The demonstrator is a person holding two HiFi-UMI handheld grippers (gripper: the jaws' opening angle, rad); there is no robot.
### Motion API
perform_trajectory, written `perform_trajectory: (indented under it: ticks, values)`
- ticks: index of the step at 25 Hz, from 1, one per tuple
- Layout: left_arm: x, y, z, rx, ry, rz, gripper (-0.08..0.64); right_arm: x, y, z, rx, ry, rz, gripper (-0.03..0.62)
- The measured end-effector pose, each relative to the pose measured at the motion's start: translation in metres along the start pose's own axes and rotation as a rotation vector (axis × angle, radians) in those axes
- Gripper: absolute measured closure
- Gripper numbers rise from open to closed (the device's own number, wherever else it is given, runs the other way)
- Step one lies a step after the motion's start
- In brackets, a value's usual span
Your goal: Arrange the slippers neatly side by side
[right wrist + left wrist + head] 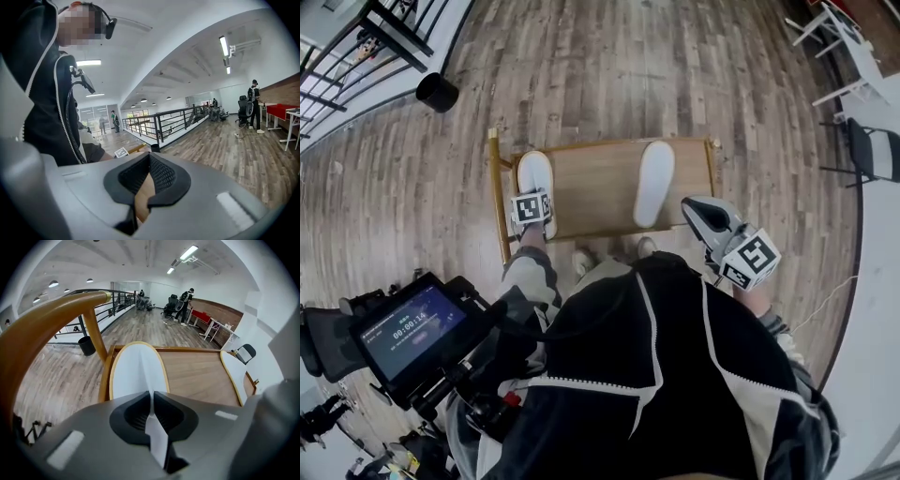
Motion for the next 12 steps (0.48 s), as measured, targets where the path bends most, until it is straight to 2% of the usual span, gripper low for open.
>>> perform_trajectory:
  ticks: [6,9,12]
  values:
    - [0.001,-0.005,-0.003,0.011,-0.016,-0.041,0.454,-0.003,-0.002,0.002,0.005,0.003,0.011,0.588]
    - [0.003,-0.003,-0.006,0.011,-0.01,-0.044,0.309,0.001,0.001,0.001,0.003,0.007,0.0,0.588]
    - [0.001,-0.001,-0.009,0.019,-0.001,-0.048,0.278,0.007,0.005,0.0,0.001,0.01,-0.016,0.588]
Point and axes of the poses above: the fingertips, and each gripper's own axes: x forward along the fingers, y to its right, z out of its underside, the point moved 8 cm from there along -x, backward along the fingers
